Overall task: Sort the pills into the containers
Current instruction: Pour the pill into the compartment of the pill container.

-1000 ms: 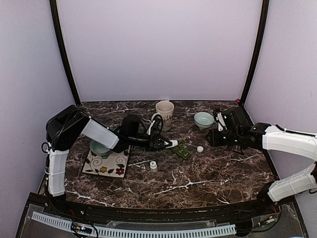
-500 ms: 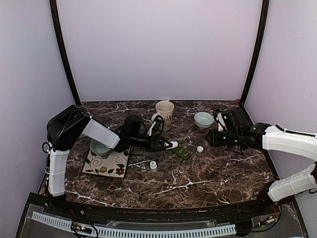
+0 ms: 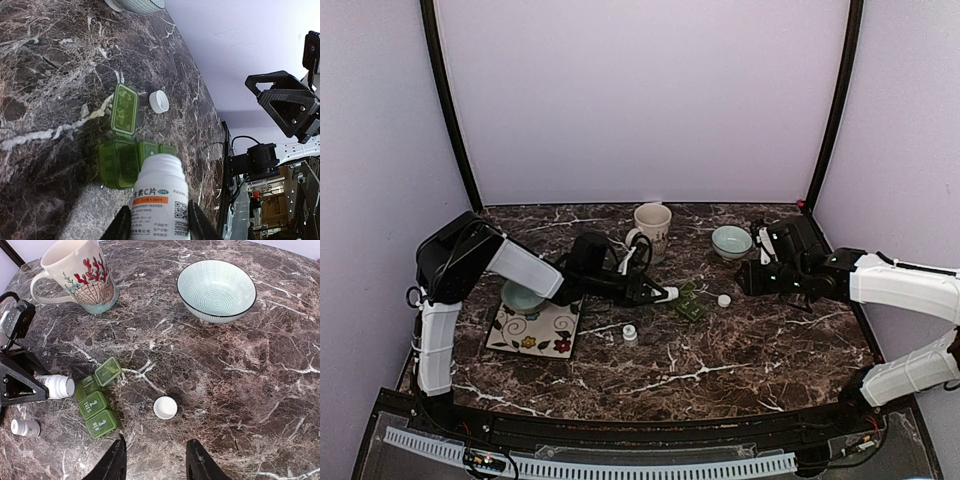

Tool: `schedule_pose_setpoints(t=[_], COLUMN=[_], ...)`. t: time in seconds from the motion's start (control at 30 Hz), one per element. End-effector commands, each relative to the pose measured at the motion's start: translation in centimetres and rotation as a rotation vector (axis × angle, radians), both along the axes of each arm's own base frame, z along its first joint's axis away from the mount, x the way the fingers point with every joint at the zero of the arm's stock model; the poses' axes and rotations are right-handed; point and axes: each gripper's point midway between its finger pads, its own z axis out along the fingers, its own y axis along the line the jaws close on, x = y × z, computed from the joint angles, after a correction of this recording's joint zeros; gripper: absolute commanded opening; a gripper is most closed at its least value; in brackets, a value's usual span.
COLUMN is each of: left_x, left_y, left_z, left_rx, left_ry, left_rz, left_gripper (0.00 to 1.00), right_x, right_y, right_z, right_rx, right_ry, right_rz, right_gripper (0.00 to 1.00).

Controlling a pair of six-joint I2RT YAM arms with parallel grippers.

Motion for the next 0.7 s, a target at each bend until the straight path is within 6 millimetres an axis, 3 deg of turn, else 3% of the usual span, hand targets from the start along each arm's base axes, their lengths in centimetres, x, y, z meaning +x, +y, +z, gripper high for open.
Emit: schedule_pose_setpoints(t=[0.0,0.67], left_x=[0.04,0.51], left_y=[-0.71,-0.94], left_z=[0.63,-0.02], left_rx=[0.001,0.072], left_ry=[-0.025,-0.040], left_rz=[-0.023,-0.011], left_gripper=[0.00,0.00], right_x=[0.46,0.42], right_y=[-0.02,0.01], right_z=[0.39,-0.06], right_rx=[0.022,0.019], right_ry=[-0.022,-0.014], right_rz=[-0.013,-0.010], right_gripper=[0.40,0.40])
